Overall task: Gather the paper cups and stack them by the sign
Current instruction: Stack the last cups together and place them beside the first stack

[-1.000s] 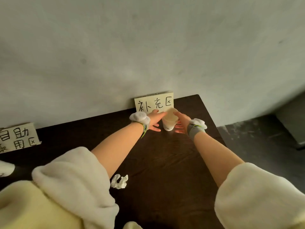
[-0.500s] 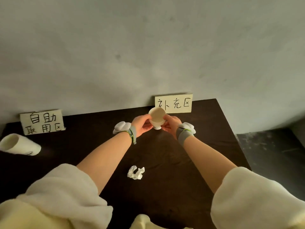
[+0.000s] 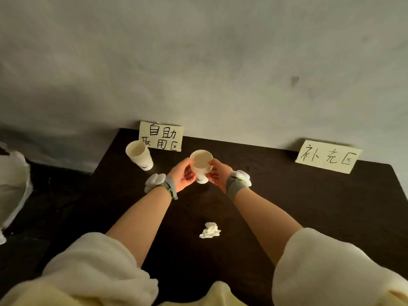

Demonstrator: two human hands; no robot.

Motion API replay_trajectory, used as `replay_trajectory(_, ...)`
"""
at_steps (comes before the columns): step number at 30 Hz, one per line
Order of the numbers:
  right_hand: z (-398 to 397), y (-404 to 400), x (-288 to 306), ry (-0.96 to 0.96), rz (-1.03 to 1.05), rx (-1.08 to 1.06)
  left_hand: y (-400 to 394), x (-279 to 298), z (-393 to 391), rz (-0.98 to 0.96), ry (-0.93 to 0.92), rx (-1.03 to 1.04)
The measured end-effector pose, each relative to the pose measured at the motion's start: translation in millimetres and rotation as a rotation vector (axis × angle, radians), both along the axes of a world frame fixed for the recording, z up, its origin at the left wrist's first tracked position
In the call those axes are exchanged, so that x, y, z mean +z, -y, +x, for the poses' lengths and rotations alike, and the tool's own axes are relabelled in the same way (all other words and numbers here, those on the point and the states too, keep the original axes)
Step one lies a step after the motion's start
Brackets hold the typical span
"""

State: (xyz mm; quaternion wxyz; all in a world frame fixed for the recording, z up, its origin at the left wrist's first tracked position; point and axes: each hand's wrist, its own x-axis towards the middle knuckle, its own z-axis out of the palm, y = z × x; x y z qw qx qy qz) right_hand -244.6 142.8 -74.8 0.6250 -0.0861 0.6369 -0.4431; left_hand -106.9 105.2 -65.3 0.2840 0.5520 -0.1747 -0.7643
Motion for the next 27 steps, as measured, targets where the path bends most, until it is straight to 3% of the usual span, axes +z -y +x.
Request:
replay_trajectory(12,104,88,-27,-0.089,0.085,0.138,64,-39,95,-0.081,0.077,0.104)
replay_trajectory(19,112,101,-25,-0.051,0.069,0.097,73,-49,96,-0.12,0.051,0.155)
replay_trajectory(27,76,50,-22,-0.017,0.124,0.037,38,-45,90,-0.108,0.276,0.104)
